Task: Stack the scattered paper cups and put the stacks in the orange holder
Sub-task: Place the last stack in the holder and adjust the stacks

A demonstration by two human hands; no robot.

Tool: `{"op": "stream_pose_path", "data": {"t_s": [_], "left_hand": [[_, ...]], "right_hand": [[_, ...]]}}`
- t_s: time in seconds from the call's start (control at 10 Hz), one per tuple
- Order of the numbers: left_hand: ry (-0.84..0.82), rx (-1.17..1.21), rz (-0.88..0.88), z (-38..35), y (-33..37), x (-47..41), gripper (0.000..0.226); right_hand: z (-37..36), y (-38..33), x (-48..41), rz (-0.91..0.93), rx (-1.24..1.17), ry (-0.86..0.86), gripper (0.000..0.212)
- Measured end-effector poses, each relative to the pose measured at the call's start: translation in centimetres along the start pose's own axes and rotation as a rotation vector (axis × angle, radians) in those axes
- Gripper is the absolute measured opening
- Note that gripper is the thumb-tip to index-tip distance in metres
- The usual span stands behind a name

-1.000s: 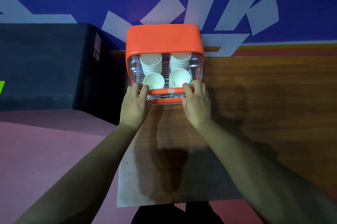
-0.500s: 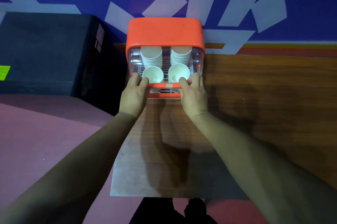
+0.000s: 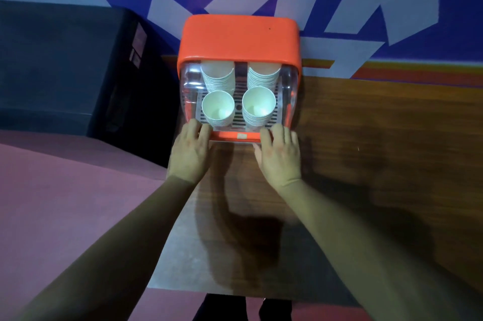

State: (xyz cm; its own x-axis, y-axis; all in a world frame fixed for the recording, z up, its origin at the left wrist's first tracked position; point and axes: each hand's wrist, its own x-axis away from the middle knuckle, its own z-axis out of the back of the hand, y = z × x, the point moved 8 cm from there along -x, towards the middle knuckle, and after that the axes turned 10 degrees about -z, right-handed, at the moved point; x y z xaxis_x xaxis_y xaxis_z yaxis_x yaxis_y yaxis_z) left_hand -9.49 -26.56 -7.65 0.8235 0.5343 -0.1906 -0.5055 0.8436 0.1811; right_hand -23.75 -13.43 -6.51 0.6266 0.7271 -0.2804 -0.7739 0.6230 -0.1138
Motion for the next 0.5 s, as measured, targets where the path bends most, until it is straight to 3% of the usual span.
{"op": "stream_pose_path", "data": {"t_s": [0.1, 0.4, 0.5], "left_hand": [[-0.009, 0.038, -0.021, -0.6, 0.2, 1.7, 0.036], [-0.134, 0.238, -0.002, 1.3, 0.5, 1.7, 0.046], [-0.125, 0.301, 0.140, 3.6, -0.1, 2.3, 0.047]], "right_hand": [[-0.8, 0.7, 1.5, 0.027, -0.071, -0.072, 0.034], [1.1, 0.9, 1.1, -0.008, -0.122, -0.296, 0.038], [3.2, 2.7, 0.4, -0.121, -0.191, -0.329, 0.045]]}}
